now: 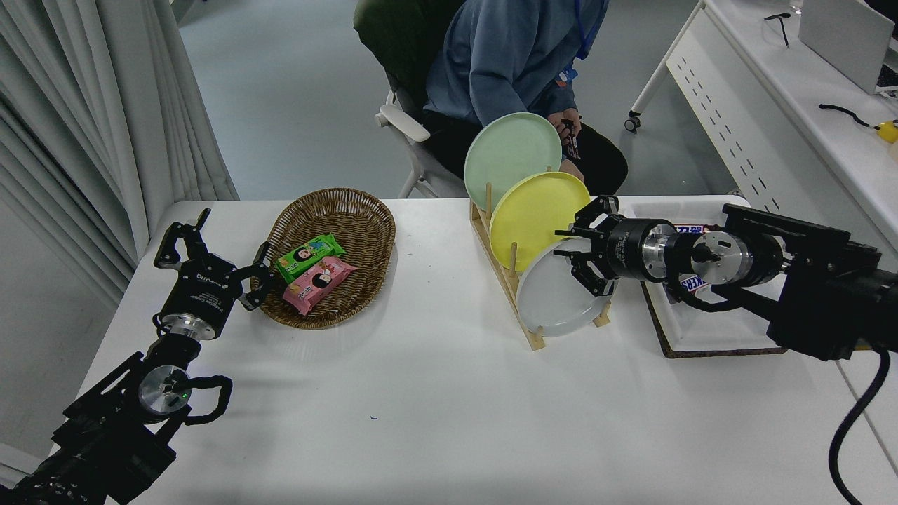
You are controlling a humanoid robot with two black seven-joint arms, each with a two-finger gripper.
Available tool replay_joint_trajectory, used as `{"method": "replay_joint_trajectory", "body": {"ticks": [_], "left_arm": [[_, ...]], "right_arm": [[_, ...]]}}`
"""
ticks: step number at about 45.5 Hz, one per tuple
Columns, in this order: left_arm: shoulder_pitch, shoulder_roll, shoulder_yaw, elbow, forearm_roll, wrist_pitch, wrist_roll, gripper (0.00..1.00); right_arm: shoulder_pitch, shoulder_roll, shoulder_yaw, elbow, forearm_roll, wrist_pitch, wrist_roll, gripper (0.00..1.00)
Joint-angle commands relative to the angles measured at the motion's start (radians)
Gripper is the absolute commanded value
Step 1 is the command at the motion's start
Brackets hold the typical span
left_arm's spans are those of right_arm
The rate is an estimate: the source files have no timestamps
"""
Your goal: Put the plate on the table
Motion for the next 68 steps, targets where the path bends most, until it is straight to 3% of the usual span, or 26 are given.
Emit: {"method": "replay_joint_trajectory", "body": {"ticks": [1, 43, 68], "left_arm": [[0.0, 0.0, -0.001, -0.001, 0.0, 0.0, 0.0, 1.0], [0.0, 0.0, -0.001, -0.001, 0.0, 0.0, 0.0, 1.0], [0.0, 0.0, 0.001, -0.001, 0.0, 0.001, 0.0, 1.0]], "right_arm": [[0.003, -0.001, 0.002, -0.007, -0.037, 0.002, -0.004, 0.27], [0.005, -0.006, 0.014, -0.01, -0.14, 0.01, -0.005, 0.25], [0.006, -0.006, 0.014, -0.008, -0.157, 0.01, -0.016, 0.17]]}}
